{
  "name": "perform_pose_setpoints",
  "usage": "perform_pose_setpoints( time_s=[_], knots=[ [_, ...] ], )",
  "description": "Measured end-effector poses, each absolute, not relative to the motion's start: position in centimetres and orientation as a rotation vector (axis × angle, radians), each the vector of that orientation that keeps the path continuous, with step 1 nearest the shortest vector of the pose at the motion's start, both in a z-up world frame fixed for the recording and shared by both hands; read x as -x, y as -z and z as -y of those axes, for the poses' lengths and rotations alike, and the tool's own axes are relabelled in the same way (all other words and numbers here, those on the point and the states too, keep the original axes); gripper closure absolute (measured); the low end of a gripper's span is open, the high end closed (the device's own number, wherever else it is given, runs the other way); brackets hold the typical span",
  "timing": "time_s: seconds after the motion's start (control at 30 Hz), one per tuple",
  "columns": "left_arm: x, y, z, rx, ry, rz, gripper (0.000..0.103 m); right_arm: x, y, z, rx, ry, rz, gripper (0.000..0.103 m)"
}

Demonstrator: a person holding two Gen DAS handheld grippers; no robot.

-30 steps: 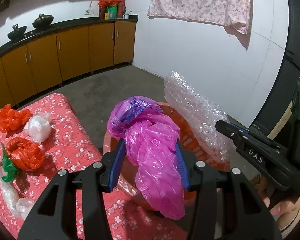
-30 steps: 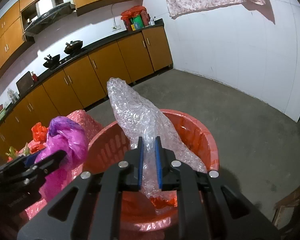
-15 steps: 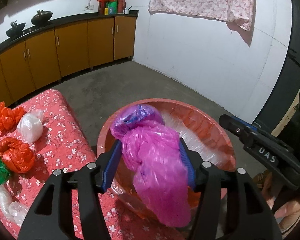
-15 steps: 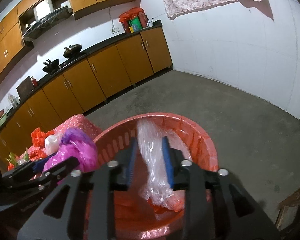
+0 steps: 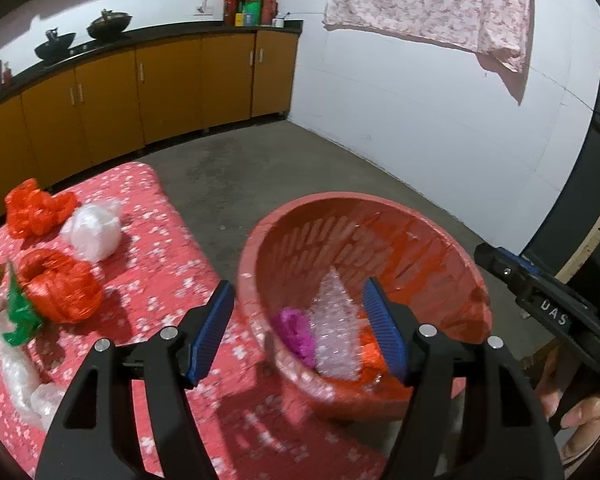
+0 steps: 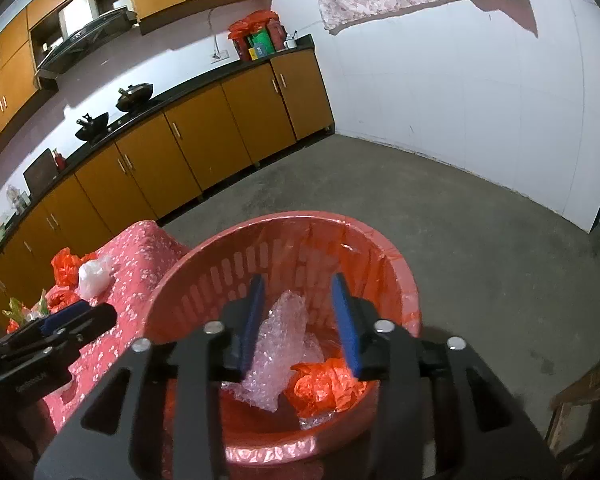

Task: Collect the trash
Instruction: 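Carry the pink bag and bubble wrap to the basket and release both, then move both tools back over the table toward the remaining bags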

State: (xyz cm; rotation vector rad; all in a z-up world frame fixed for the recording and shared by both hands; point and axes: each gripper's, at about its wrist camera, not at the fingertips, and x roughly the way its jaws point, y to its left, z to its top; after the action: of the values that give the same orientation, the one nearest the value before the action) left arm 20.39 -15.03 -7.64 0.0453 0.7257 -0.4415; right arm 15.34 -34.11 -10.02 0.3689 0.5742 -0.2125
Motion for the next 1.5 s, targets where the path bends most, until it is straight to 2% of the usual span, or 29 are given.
perform_pose_setpoints(
  time_s=[0.17, 0.37, 0.5, 0.87, 1.1, 1.5],
  knots=[
    [-19.6, 7.5, 12.9, -0.037, 0.394, -0.719, 0.036, -15.2, 9.7, 32.7, -0.346, 0.186, -0.570, 0.055],
    [-18.0, 7.1, 9.1, -0.022, 0.324, -0.695, 0.036, -15.1, 8.7, 30.6, -0.296, 0.154, -0.555, 0.038],
    [-16.4, 6.8, 5.1, -0.003, 0.233, -0.661, 0.030, -15.3, 8.0, 28.1, -0.245, 0.127, -0.546, 0.025],
    [-12.7, 7.5, -9.0, 0.046, -0.118, -0.651, 0.022, -17.1, 7.0, 15.6, -0.102, -0.148, -0.566, 0.022],
    [-11.4, 8.5, -16.0, 0.079, -0.274, -0.651, 0.011, -18.6, 7.8, 7.4, -0.051, -0.305, -0.625, 0.022],
    [-11.3, 9.4, -21.7, 0.101, -0.359, -0.653, 0.011, -21.6, 11.0, 0.3, 0.055, -0.379, -0.719, 0.023]
  ],
)
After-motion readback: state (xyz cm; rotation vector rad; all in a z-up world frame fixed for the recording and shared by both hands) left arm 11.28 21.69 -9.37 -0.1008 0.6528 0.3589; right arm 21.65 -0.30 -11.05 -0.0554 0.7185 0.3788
